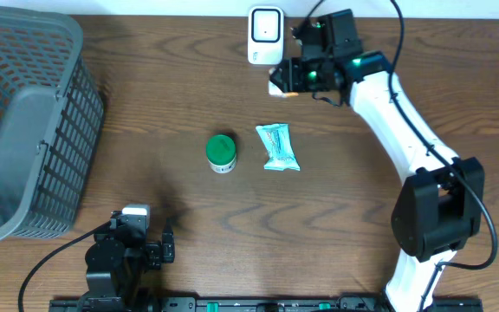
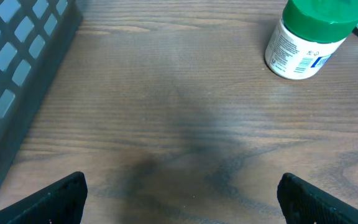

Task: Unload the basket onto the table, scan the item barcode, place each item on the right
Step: 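Carry the Kleenex pack to the scanner and hold it in front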

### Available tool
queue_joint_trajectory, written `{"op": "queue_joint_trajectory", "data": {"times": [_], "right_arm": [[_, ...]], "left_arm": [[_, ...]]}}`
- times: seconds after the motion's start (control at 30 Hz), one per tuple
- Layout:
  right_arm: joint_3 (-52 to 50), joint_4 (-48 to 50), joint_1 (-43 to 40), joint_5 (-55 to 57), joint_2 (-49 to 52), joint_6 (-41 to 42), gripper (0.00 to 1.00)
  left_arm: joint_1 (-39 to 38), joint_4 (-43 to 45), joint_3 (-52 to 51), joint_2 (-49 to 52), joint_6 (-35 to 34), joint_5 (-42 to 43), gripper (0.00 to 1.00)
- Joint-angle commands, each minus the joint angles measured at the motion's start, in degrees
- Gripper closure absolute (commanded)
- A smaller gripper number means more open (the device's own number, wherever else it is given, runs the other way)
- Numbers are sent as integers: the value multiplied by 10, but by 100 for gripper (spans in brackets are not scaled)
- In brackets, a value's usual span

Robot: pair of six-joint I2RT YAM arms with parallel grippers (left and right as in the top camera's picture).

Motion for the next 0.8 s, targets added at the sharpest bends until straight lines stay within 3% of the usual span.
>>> {"op": "queue_joint_trajectory", "data": {"times": [0.0,0.17,0.4,0.6,0.77], "right_arm": [[7,46,35,62,14,20,53],[7,135,63,153,44,21,54],[7,352,58,280,128,-2,60],[7,588,31,278,224,3,60],[23,657,16,283,282,2,59]], "left_arm": [[2,0,0,1,3,3,2],[2,0,0,1,3,3,2],[2,0,0,1,3,3,2],[2,0,0,1,3,3,2],[2,0,0,1,3,3,2]]}}
